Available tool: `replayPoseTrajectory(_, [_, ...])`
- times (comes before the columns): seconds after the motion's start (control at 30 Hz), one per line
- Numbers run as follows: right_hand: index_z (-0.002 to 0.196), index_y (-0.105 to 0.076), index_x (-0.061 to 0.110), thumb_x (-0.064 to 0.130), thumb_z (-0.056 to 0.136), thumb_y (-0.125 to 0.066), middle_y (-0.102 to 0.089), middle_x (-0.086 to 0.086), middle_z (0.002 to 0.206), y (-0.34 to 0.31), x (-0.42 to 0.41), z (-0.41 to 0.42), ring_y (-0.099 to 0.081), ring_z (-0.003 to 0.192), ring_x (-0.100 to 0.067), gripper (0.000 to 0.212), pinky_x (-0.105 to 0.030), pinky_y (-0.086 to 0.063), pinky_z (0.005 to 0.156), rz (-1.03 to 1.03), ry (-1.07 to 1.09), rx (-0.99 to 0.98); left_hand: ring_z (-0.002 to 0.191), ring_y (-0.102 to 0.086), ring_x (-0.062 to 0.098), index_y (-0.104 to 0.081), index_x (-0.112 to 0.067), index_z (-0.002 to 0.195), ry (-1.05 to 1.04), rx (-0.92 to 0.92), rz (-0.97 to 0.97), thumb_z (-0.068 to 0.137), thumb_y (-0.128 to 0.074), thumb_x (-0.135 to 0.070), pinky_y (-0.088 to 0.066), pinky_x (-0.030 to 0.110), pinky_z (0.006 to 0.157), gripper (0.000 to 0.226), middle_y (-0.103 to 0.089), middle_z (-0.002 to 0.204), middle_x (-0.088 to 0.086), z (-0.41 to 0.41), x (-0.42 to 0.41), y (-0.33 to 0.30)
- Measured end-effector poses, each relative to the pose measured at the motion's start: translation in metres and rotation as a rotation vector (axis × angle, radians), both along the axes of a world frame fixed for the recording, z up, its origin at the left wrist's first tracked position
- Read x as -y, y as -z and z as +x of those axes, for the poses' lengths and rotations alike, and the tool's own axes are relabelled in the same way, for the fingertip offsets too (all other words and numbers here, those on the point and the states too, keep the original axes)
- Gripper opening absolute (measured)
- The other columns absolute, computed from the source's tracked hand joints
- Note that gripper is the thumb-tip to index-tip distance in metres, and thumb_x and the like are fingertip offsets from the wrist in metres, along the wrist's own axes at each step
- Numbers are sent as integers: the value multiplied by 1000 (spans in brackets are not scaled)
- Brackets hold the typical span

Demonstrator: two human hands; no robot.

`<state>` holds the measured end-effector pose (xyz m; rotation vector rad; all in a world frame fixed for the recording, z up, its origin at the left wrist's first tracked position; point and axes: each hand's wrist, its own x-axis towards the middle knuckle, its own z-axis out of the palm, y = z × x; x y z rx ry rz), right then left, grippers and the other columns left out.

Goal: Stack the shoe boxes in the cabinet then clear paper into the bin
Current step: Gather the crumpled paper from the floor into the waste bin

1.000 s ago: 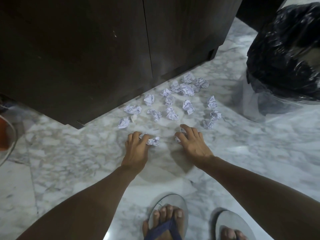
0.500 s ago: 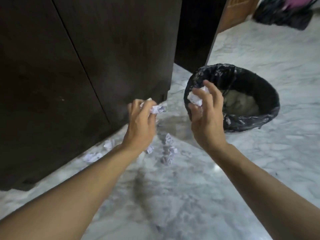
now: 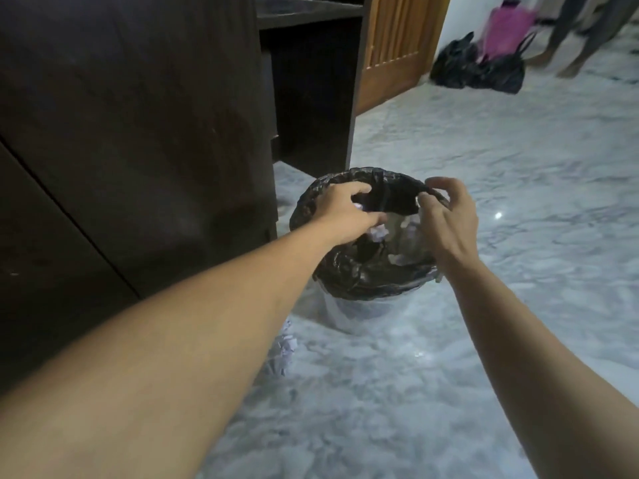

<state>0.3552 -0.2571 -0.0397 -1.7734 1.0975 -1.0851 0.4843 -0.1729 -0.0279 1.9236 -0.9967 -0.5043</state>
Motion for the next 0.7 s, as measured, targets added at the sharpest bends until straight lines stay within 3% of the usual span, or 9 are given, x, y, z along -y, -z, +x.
replayPoseTrajectory(0.13, [116,-62,12,17,90,-52,-64,-2,111,3,0,-8,-60,101,-14,28,-23,-43,83,76,32,69,128,-47,16,-57,-24,133,-44,10,8,77,-78,-36,-35,22,97,61,-52,140,-4,-6,2,0])
replayPoseTrajectory(0.27, [116,-62,12,21,92,-53,-65,-2,111,7,-19,-8,-62,96,-9,27,-23,-48,82,9,-8,80,120,-54,15,-63,-21,124,-178,83,-112,81,-73,-38,-43,29,97,48,-60,130,-2,-5,-5,-5])
replayPoseTrajectory(0.4, [112,-64,11,20,92,-58,-67,-1,104,5,-56,-1,-63,88,-1,23,-16,-51,81,-110,-119,108,102,-62,10,-69,-17,111,-245,197,-218,82,-72,-31,-51,22,86,32,-68,112,-3,9,-40,-5])
replayPoseTrajectory(0.57, [108,-64,8,15,91,-62,-66,-6,103,20,-113,14,-64,93,-10,19,-20,-53,80,-207,-336,106,98,-64,11,-70,-15,107,-321,209,-158,81,-74,-28,-51,23,84,30,-70,107,-1,36,-114,32])
replayPoseTrajectory(0.7, [113,-61,12,21,92,-63,-64,-3,111,56,-147,32,-63,97,-14,23,-33,-56,83,-142,-533,-77,105,-61,17,-67,-10,113,-430,170,-37,81,-74,-26,-47,25,90,37,-67,113,4,54,-185,86])
